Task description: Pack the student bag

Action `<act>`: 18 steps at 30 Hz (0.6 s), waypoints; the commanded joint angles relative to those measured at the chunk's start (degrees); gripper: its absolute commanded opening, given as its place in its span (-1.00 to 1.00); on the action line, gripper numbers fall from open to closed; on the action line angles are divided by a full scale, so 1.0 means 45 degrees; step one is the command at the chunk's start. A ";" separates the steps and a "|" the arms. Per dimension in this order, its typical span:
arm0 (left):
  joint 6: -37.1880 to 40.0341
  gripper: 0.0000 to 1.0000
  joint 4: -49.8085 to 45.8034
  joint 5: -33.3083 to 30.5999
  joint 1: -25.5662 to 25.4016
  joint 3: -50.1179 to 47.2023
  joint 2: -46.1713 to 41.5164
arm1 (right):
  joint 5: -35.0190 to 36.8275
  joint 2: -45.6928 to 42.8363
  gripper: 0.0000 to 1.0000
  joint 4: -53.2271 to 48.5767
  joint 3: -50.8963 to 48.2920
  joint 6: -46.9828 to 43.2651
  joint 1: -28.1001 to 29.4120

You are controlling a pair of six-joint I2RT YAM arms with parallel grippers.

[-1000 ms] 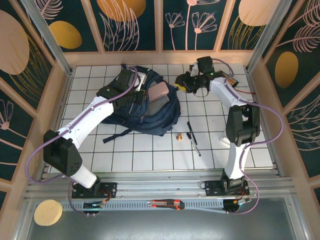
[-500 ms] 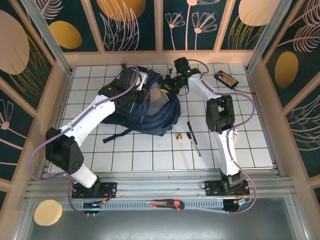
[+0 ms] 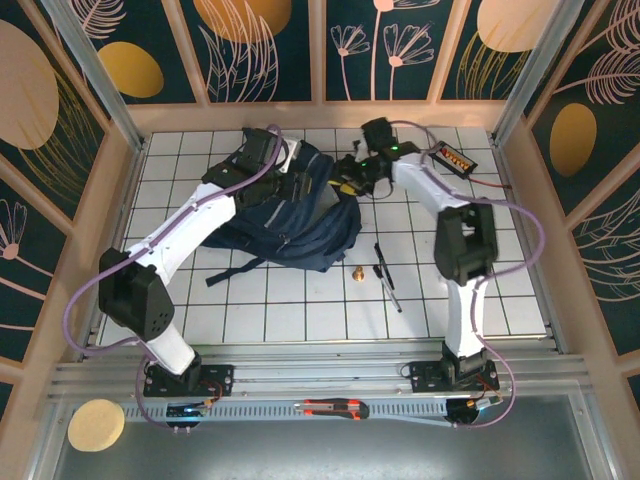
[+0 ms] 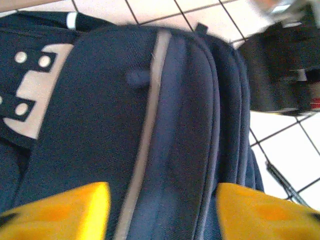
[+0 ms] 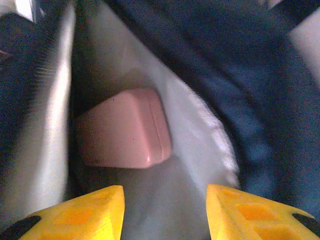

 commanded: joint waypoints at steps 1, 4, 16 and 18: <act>-0.1468 0.98 -0.0747 -0.1347 0.0058 0.0231 -0.0606 | 0.1359 -0.2168 -0.05 -0.0625 -0.1438 -0.0233 0.0095; -0.3810 0.98 -0.2000 -0.1692 0.0240 -0.0333 -0.1310 | 0.1460 -0.3111 -0.05 -0.0818 -0.2517 -0.0410 0.0513; -1.5001 0.97 0.7632 0.2983 0.3726 -1.3104 -0.8436 | 0.1770 -0.4158 -0.05 -0.0150 -0.3706 -0.0967 0.3137; -1.4966 0.97 0.8030 0.3054 0.3702 -1.3471 -0.8200 | 0.1821 -0.4150 -0.05 -0.0184 -0.3632 -0.0940 0.3372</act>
